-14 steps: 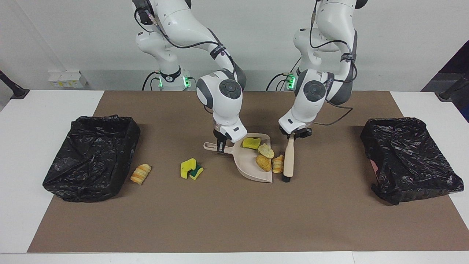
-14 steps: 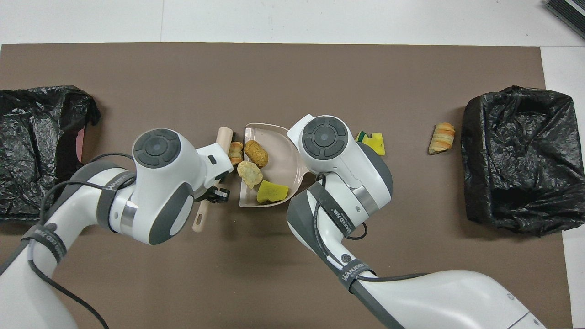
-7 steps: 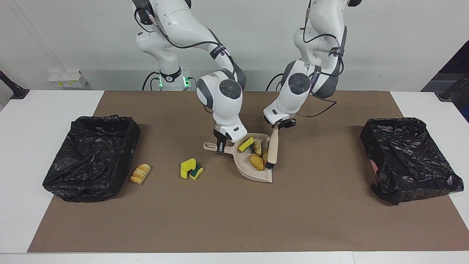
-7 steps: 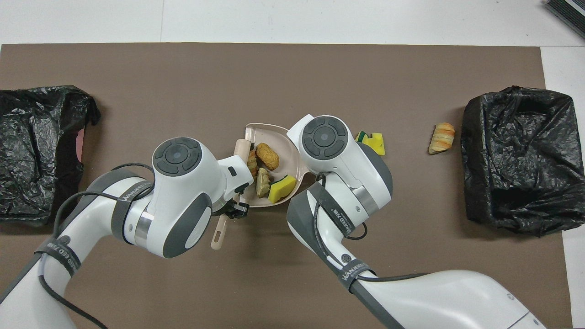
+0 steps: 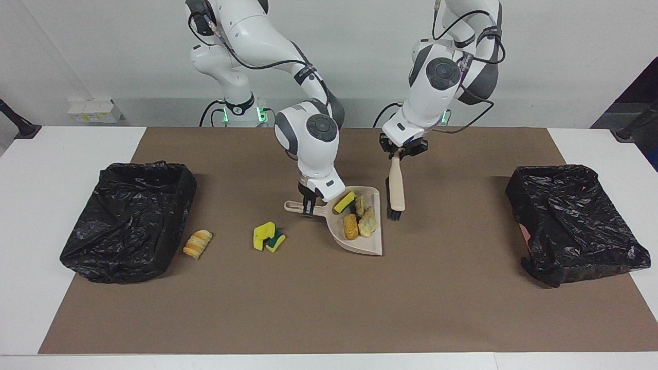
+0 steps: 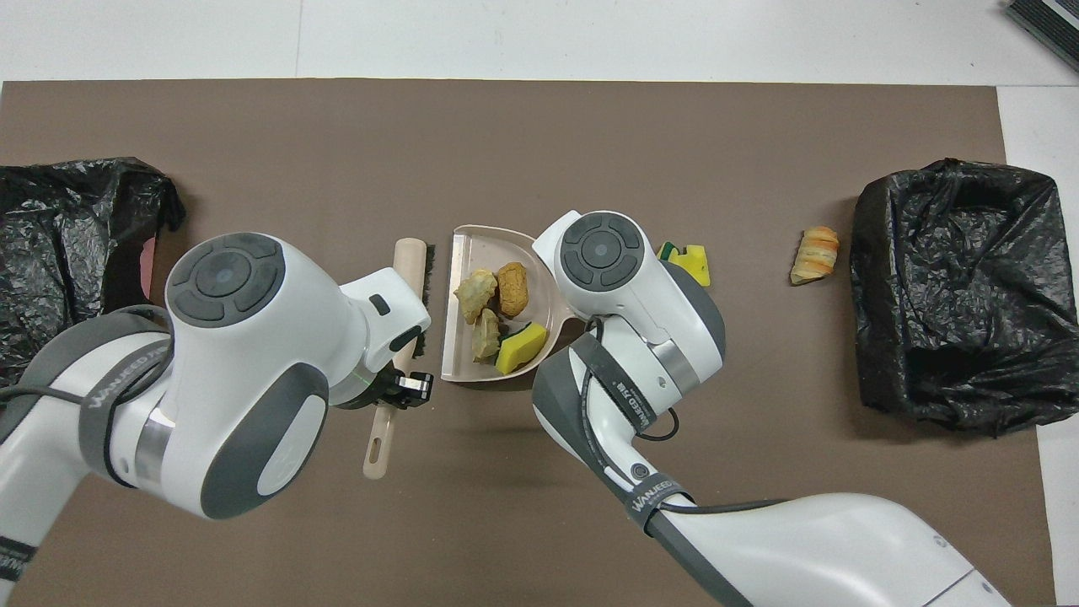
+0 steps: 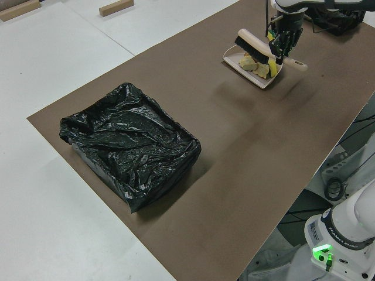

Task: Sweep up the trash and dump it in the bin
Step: 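Carry the loaded dustpan with the right gripper and tip it into the bin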

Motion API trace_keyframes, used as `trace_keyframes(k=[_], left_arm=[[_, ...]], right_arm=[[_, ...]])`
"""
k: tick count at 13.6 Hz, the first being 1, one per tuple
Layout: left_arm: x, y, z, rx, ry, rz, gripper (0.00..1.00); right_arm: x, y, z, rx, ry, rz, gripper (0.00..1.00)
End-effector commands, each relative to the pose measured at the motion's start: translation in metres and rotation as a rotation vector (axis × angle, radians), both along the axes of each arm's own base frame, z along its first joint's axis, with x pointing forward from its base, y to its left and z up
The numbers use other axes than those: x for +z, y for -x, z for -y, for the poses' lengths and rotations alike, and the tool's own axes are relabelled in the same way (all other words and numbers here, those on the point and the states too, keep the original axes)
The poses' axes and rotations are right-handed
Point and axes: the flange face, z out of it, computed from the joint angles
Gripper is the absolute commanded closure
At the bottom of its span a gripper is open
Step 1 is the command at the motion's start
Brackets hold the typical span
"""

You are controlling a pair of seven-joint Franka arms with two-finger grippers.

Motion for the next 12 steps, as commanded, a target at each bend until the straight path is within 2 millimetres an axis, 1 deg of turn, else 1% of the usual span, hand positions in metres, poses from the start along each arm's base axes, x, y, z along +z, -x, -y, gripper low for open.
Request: trace_keyframes(k=[1,2,3,4,5,6,7,8,10,11,12], left_arm=[[0.002,0.026,-0.003,0.093,-0.071,-0.038,1.0],[-0.002,0.037,-0.004,0.147,-0.095,-0.041,1.0],[-0.01,0.055,-0.005,0.154,-0.11,-0.037,1.0],[-0.018,0.071,0.001,0.126,-0.108,-0.02,1.0],[-0.033,0.082,0.012,0.112,-0.105,-0.002,1.0],[-0.049,0.096,0.034,0.084,-0.106,0.003,1.0],[-0.067,0.105,0.042,0.096,-0.113,0.007,1.0],[-0.079,0.108,0.042,0.103,-0.101,0.028,1.0],[-0.107,0.142,0.06,0.062,-0.113,0.027,1.0],[-0.114,0.146,0.061,0.115,-0.116,0.037,1.0],[-0.118,0.148,0.062,0.139,-0.116,0.043,1.0]], right_arm=[[0.016,-0.012,0.021,-0.005,0.011,0.003,1.0],[0.029,-0.016,0.03,-0.002,0.011,-0.003,1.0],[0.04,-0.021,0.042,0.002,0.016,-0.016,1.0],[0.054,-0.026,0.055,0.012,0.016,-0.019,1.0],[0.066,-0.03,0.071,0.018,0.017,-0.02,1.0],[0.079,-0.032,0.086,0.017,0.017,-0.019,1.0],[0.095,-0.034,0.104,-0.007,0.011,-0.02,1.0],[0.107,-0.038,0.123,-0.041,0.001,-0.019,1.0],[0.125,-0.05,0.164,-0.027,0.003,-0.033,1.0],[0.133,-0.055,0.186,0.005,-0.001,-0.042,1.0],[0.134,-0.058,0.211,0.033,0.001,-0.062,1.0]])
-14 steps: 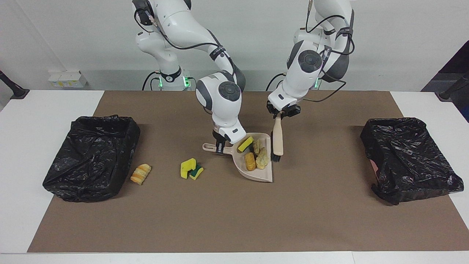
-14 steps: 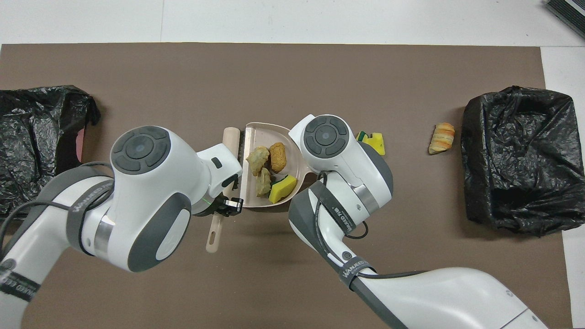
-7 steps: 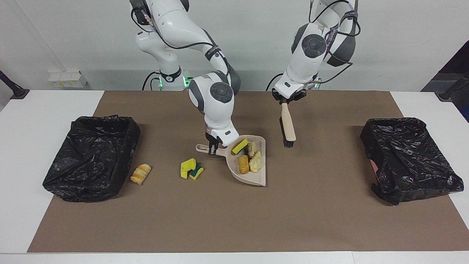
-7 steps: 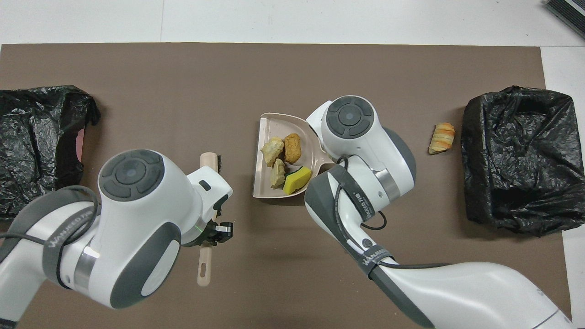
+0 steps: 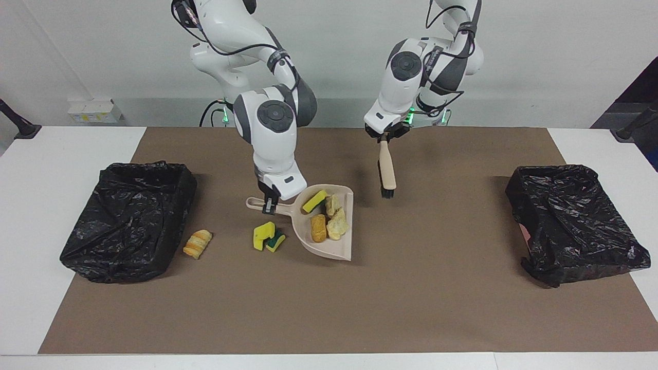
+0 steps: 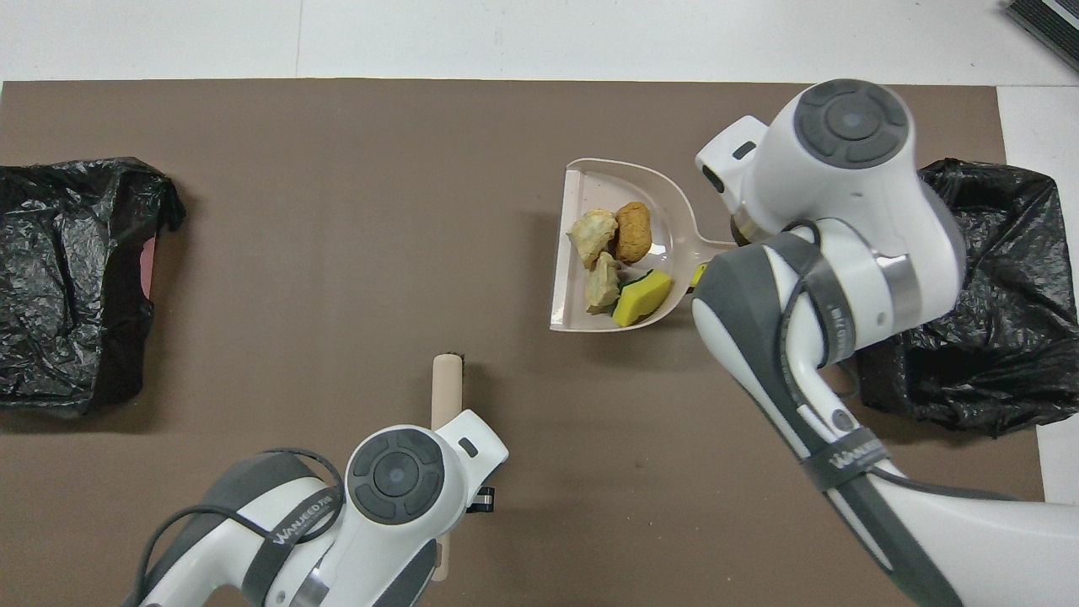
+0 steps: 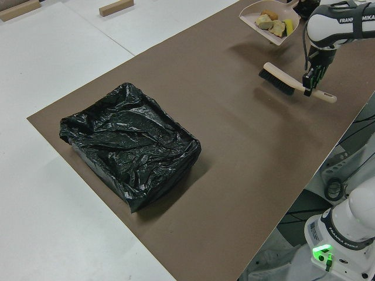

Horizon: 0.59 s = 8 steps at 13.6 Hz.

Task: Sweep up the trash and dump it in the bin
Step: 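Carry the loaded dustpan with the right gripper and tip it into the bin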

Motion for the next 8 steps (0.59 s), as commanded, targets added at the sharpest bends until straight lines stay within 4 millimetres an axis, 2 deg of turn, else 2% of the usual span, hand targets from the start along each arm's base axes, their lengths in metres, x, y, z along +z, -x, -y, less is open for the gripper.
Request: trace_keyframes(k=[1,5,8], left_arm=[[-0.008,0.013,-0.002,0.045,0.001,0.026,1.0],[-0.009,0.021,0.004,0.094,0.051,-0.023,1.0],[-0.009,0.02,0.007,0.105,0.079,-0.021,1.0]], right_arm=[[0.013,-0.008,0.059,0.065,-0.022,-0.038,1.0],[0.031,-0.008,0.16,0.065,-0.017,-0.035,1.0],[0.033,0.0,0.25,0.083,-0.011,-0.047,1.0]])
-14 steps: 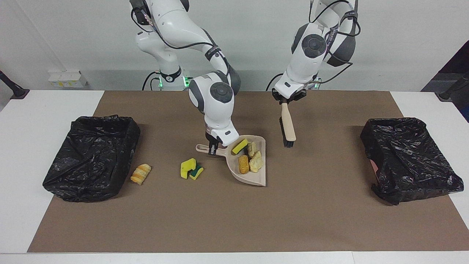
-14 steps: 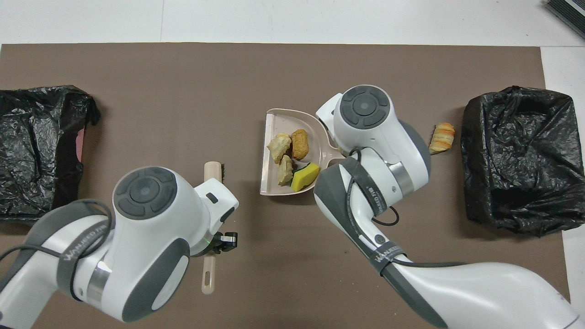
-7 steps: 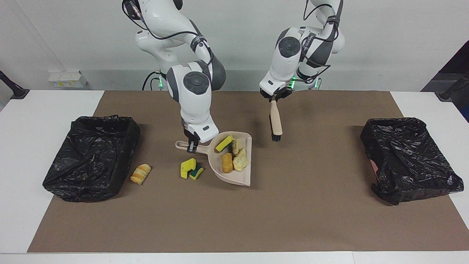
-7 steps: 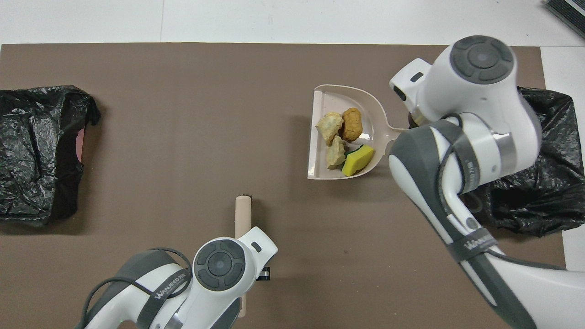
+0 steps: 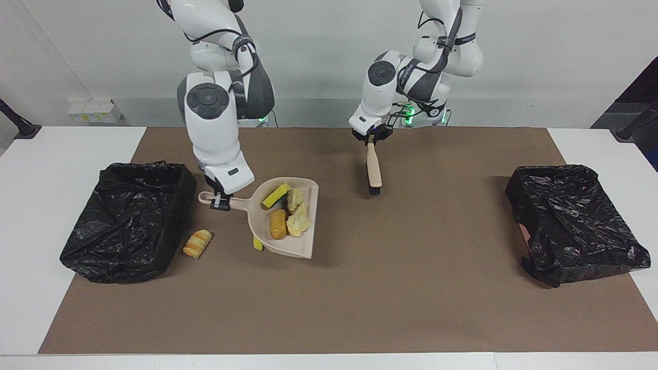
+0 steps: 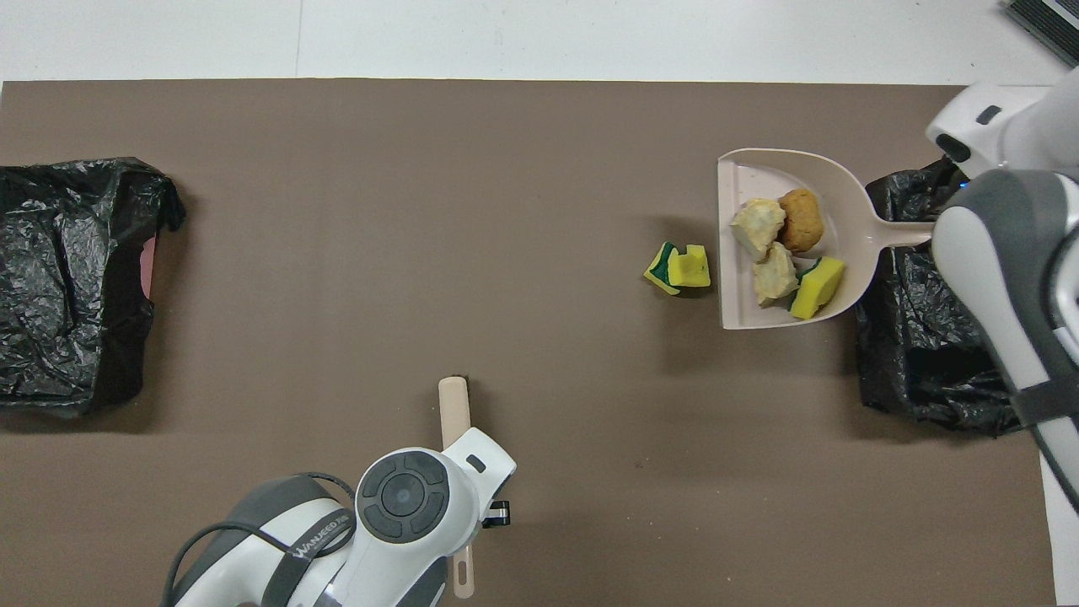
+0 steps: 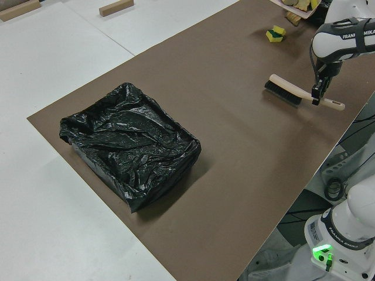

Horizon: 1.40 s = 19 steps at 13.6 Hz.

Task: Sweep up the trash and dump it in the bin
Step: 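Carry the loaded dustpan with the right gripper and tip it into the bin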

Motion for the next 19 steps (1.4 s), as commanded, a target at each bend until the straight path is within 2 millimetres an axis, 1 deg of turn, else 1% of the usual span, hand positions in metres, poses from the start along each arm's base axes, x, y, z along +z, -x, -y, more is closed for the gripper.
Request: trace_keyframes(k=[1,3,4,5,6,7,9,11,12,15,16,17,18,19], left_arm=[[0.001,0.007,-0.001,0.0,0.025,0.013,1.0],[-0.005,0.01,0.0,-0.066,0.031,0.002,1.0],[-0.005,0.01,-0.001,-0.103,0.041,0.005,1.0],[-0.005,0.009,-0.001,-0.102,0.04,0.004,1.0],[-0.01,0.011,-0.004,-0.094,0.034,0.0,1.0],[-0.013,0.012,-0.006,-0.089,0.028,-0.005,1.0],[-0.013,0.01,-0.007,-0.062,0.025,-0.001,1.0],[-0.013,0.011,-0.006,-0.038,0.024,0.007,1.0],[-0.014,0.011,-0.005,-0.032,0.023,0.008,1.0],[-0.013,0.01,-0.004,-0.022,0.028,0.019,1.0],[-0.013,0.01,-0.004,-0.019,0.03,0.021,1.0],[-0.014,0.009,-0.004,-0.02,0.03,0.021,0.88],[-0.015,0.007,-0.006,-0.031,0.034,0.021,0.51],[-0.017,0.005,-0.006,-0.034,0.035,0.02,0.35]], right_arm=[[0.009,0.014,0.069,0.034,-0.001,-0.012,1.0],[0.01,0.028,0.124,-0.026,0.031,-0.02,1.0],[0.017,0.037,0.152,-0.057,0.076,-0.021,1.0],[0.028,0.042,0.169,-0.075,0.121,-0.016,1.0],[0.031,0.045,0.178,-0.078,0.171,-0.026,1.0],[0.037,0.046,0.183,-0.078,0.232,-0.023,1.0],[0.046,0.049,0.19,-0.171,0.337,0.0,1.0],[0.054,0.048,0.181,-0.25,0.489,0.015,1.0],[0.057,0.044,0.166,-0.257,0.548,0.015,1.0],[0.063,0.037,0.14,-0.322,0.679,0.052,1.0],[0.064,0.034,0.134,-0.335,0.717,0.072,1.0],[0.067,0.03,0.123,-0.326,0.749,0.089,1.0],[0.068,0.026,0.115,-0.315,0.773,0.102,1.0],[0.071,0.025,0.111,-0.303,0.791,0.107,1.0]])
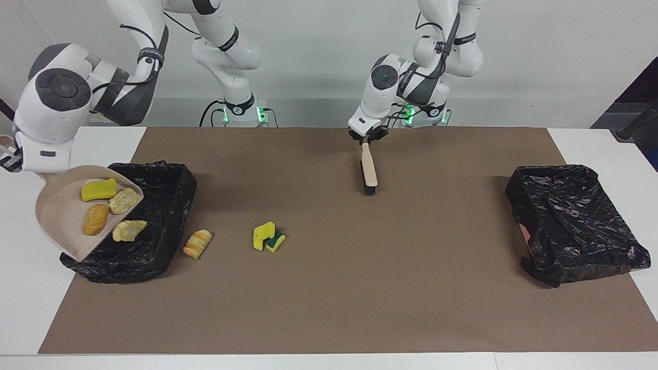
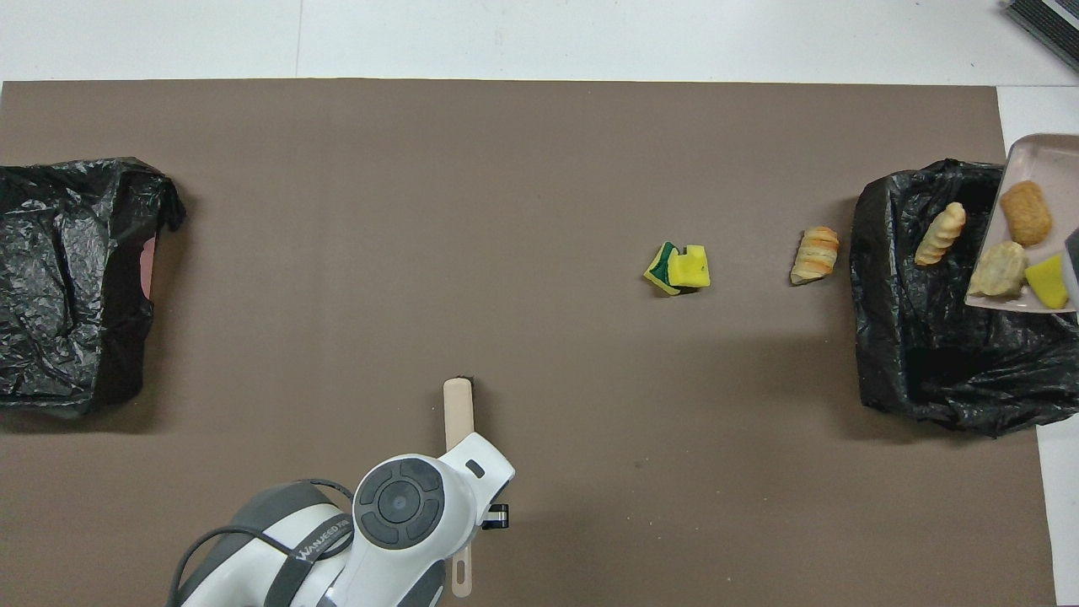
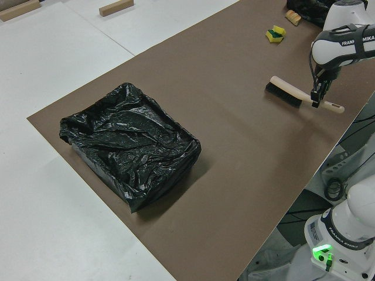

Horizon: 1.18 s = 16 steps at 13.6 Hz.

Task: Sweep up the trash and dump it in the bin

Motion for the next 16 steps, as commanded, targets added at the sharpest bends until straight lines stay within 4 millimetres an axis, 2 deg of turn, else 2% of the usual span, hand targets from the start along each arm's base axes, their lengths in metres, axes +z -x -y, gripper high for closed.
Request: trace_keyframes(k=[1,2,4,5,8,10,12,13,16], left_arm=[[-0.004,-0.001,-0.002,0.013,0.017,0.002,0.15],[-0.003,-0.002,-0.002,0.02,0.016,0.0,0.0],[-0.002,-0.007,-0.004,0.036,0.011,-0.007,0.0],[-0.001,-0.018,-0.011,0.054,0.009,0.0,0.0],[0.026,-0.064,-0.034,0.085,0.006,0.09,0.0],[0.044,-0.1,-0.059,0.151,0.014,0.134,0.0],[0.057,-0.128,-0.091,0.218,0.009,0.168,0.0],[0.065,-0.137,-0.103,0.226,-0.006,0.197,0.0],[0.096,-0.162,-0.138,0.265,-0.022,0.196,0.0]], right_arm=[[0.011,0.002,-0.013,0.011,0.083,0.003,1.0],[0.014,0.001,-0.017,0.021,0.116,-0.007,1.0],[0.022,-0.005,-0.032,0.066,0.204,-0.019,1.0],[0.023,-0.006,-0.033,0.077,0.224,-0.026,1.0],[0.031,-0.011,-0.044,0.127,0.298,-0.037,1.0],[0.037,-0.015,-0.058,0.166,0.352,-0.044,1.0],[0.04,-0.016,-0.063,0.186,0.385,-0.057,1.0],[0.042,-0.017,-0.074,0.212,0.402,-0.068,1.0],[0.044,-0.018,-0.079,0.255,0.407,-0.121,1.0]])
